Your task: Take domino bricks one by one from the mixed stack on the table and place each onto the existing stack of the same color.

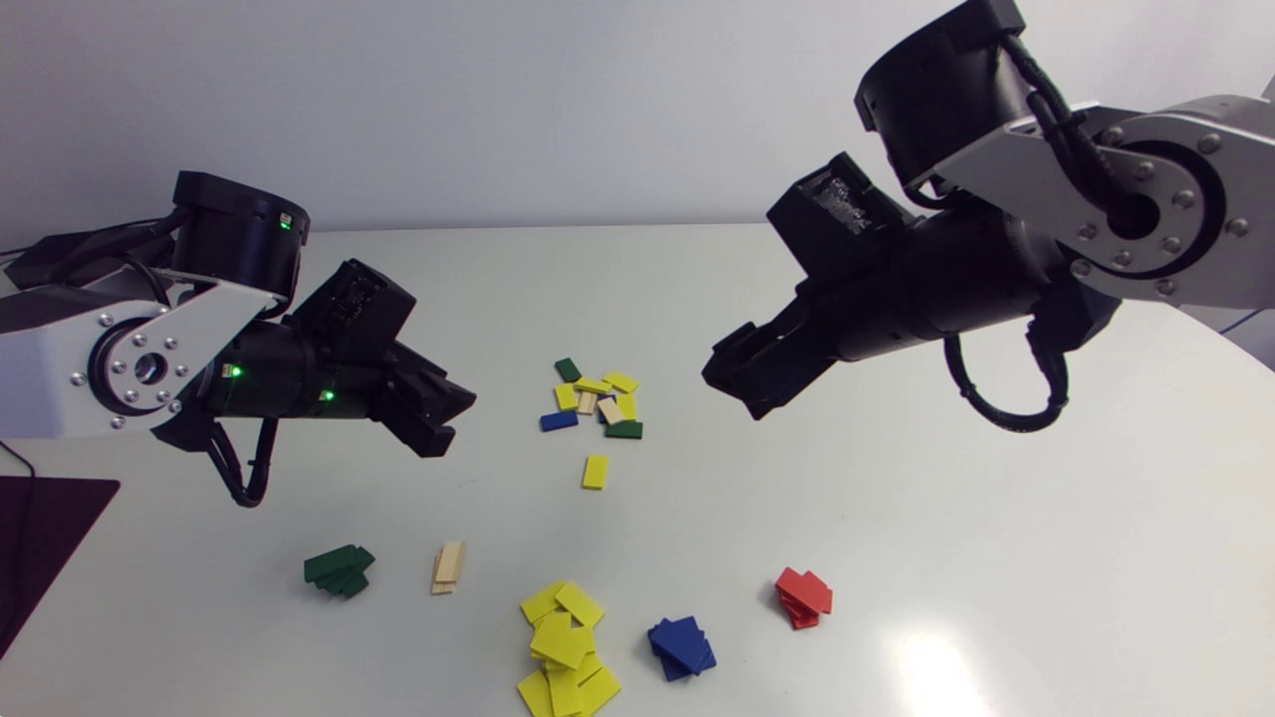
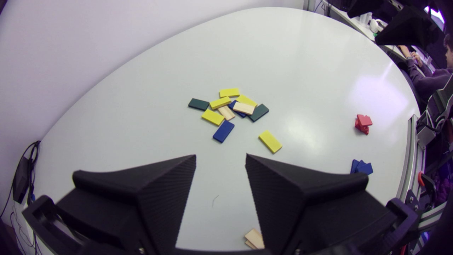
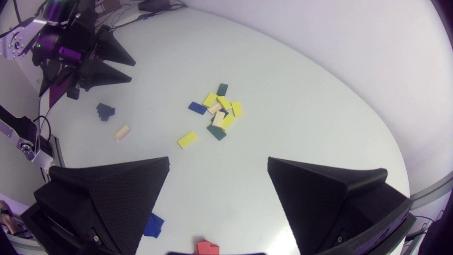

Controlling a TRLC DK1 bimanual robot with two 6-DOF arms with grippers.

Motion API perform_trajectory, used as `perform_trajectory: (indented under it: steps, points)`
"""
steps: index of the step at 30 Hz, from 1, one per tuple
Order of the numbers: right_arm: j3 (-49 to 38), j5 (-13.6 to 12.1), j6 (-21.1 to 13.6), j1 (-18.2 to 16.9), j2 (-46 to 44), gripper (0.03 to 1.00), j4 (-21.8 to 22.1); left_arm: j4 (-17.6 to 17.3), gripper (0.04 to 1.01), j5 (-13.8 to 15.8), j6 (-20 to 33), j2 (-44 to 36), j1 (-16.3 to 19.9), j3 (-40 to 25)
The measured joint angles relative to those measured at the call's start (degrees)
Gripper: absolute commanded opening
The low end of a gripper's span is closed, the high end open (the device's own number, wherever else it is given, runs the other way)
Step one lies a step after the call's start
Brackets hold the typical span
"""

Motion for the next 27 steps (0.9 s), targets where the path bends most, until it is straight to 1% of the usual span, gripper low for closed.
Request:
perform_trajectory:
  steps: [1, 7, 14, 17, 21, 24, 27]
  points:
    - [0.0, 0.0, 0.0, 0.1, 0.0, 0.974, 0.0, 0.0, 0.990, 0.0, 0.0, 0.0, 0.0, 0.0]
    - [0.0, 0.0, 0.0, 1.3, 0.0, 0.974, 0.4, 0.0, 0.989, 0.0, -0.1, 0.1, 0.8, 0.1]
    - [0.0, 0.0, 0.2, 1.4, 0.0, 0.974, 0.4, -0.2, 0.989, 0.0, -2.0, 3.7, 0.5, 3.3]
    - [-0.1, 0.0, 0.3, 1.4, 0.0, 0.974, 0.5, -0.2, 0.989, -0.1, -3.7, 5.9, -0.8, 4.6]
    - [-0.2, 0.0, 0.5, 1.4, 0.0, 0.974, 0.5, 0.5, 0.989, -1.8, -6.0, 9.0, -3.1, 6.0]
    - [-0.5, 0.0, 0.5, 1.4, 0.0, 0.974, 0.5, 1.4, 0.989, -3.7, -7.5, 11.4, -4.8, 6.9]
    - [-0.7, 0.0, 0.5, 1.4, 0.0, 0.974, 0.5, 2.1, 0.989, -4.7, -8.8, 14.2, -6.3, 8.1]
